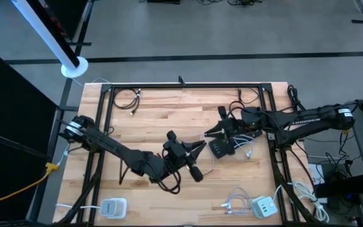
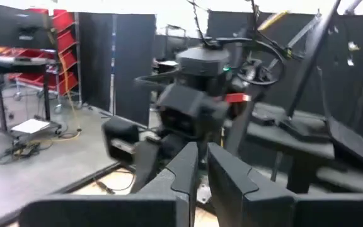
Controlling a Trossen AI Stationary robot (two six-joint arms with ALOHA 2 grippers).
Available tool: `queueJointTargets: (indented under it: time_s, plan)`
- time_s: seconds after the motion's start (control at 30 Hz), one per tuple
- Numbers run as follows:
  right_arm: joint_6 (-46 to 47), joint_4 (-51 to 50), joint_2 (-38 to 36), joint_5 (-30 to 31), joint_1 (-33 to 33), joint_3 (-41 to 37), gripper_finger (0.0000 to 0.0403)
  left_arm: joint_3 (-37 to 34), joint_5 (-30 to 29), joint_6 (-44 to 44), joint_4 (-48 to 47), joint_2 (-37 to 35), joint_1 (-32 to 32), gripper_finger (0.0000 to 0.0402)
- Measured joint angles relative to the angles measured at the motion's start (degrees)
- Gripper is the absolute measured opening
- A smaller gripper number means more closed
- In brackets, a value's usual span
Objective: Plug in charger cables
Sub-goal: Insert the top left white charger cable into the black outlet extension
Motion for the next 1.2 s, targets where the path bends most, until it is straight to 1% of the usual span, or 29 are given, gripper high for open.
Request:
queueJointTargets:
  time_s: [0.07,0.13,0.2,0.23,0.3,0.5,0.57,0.63,0.8,0.9,1.0,1.1,1.2]
  plan:
    - [-0.57,-1.21,-0.11,2.05,0.02,2.01,0.0010,5.02,-0.36,-5.26,-10.89,1.47,0.08,0.0023]
    - [-2.34,-3.68,-0.15,4.43,0.04,4.28,0.0010,9.68,-0.42,-13.61,-21.19,2.96,0.38,0.0023]
    - [-4.28,-7.55,-0.15,6.36,0.07,6.96,0.0010,13.42,-0.52,-23.21,-29.53,3.94,0.53,0.0023]
    - [-5.25,-9.40,-0.15,6.97,0.11,8.31,0.0010,14.58,-0.57,-26.31,-32.59,4.10,0.53,0.0023]
    - [-6.97,-12.53,-0.24,7.17,0.15,10.88,0.0010,15.70,-0.96,-29.90,-34.83,4.31,0.47,0.0023]
    - [-11.64,-17.07,-0.68,6.60,2.42,16.44,0.0010,15.11,-2.11,-35.13,-34.78,4.34,0.85,0.0028]
    - [-12.52,-18.78,-0.68,6.50,3.53,18.06,0.0010,14.85,-2.49,-34.96,-34.80,4.34,1.26,0.0040]
    - [-12.55,-19.89,-0.70,6.34,4.57,19.16,0.0010,14.78,-4.14,-33.17,-34.91,4.34,1.51,0.0060]
    - [-11.43,-21.45,-0.74,6.25,6.32,19.48,0.0010,14.78,-11.12,-21.91,-33.72,4.34,1.25,0.0134]
    - [-10.49,-21.90,-0.64,6.26,6.92,19.48,0.0010,14.78,-10.44,-19.59,-33.66,4.34,1.90,0.0177]
    - [-10.42,-22.11,-0.57,6.26,7.24,19.48,0.0010,14.78,-7.41,-17.42,-32.99,4.34,2.74,0.0208]
    - [-10.40,-22.07,-0.57,6.27,7.26,19.48,0.0010,14.75,-6.41,-14.90,-31.18,4.34,3.39,0.0220]
    - [-10.40,-22.24,-0.57,6.29,7.26,19.46,0.0010,14.75,-6.41,-12.04,-28.38,4.34,3.76,0.0213]
